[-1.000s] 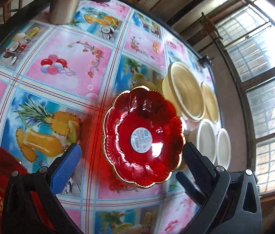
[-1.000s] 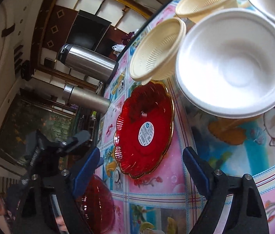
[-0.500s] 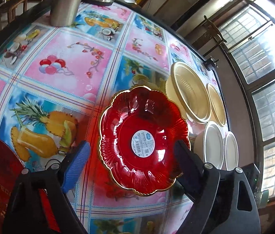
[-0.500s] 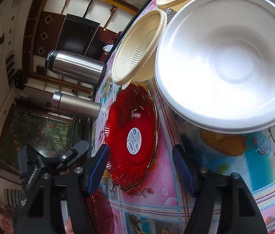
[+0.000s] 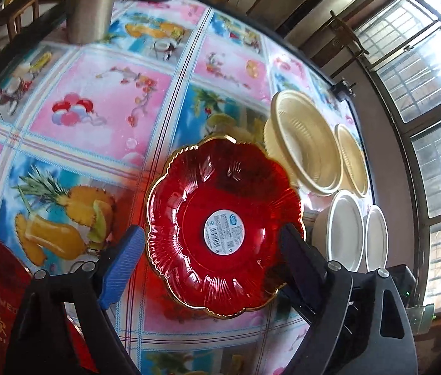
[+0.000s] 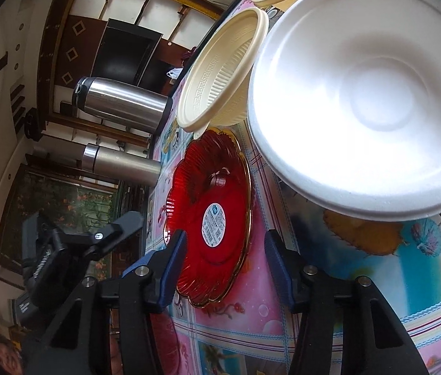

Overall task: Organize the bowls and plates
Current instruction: 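Close both grippers on the rim of the small red plate, then carry the red plate with both grippers onto the large red plate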

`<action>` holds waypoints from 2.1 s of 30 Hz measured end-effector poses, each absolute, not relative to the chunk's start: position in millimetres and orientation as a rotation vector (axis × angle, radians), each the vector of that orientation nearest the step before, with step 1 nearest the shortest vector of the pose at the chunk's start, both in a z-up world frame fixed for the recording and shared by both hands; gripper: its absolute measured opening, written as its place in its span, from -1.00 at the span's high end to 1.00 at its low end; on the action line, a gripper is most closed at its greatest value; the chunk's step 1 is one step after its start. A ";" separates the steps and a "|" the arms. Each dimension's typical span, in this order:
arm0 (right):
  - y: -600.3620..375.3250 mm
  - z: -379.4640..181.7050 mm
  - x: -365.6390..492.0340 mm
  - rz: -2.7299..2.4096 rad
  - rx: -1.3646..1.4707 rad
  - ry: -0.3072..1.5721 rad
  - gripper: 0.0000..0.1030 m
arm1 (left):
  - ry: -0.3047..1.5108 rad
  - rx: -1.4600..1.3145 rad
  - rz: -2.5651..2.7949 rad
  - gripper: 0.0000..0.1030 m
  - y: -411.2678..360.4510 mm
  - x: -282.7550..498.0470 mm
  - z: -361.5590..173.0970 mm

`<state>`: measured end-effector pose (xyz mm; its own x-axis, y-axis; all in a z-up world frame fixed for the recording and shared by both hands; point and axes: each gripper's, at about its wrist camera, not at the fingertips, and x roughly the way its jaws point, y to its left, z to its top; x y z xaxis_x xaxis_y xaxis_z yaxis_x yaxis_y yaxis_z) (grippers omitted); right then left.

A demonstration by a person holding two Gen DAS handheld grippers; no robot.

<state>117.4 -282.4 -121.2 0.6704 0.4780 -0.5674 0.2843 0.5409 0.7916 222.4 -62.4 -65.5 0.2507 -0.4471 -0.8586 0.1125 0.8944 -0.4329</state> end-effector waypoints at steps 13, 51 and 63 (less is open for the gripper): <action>-295.6 -141.1 119.5 0.108 1.135 0.896 0.82 | 1.266 -0.298 -0.325 -0.04 -66.0 215.1 -80.0; -262.9 -111.4 47.0 0.017 0.900 0.795 0.81 | 1.020 -0.373 -0.263 0.89 -30.2 88.9 -62.3; -212.0 -58.1 3.7 0.026 0.725 0.728 0.80 | 0.866 -0.311 -0.290 0.89 4.7 31.7 -23.4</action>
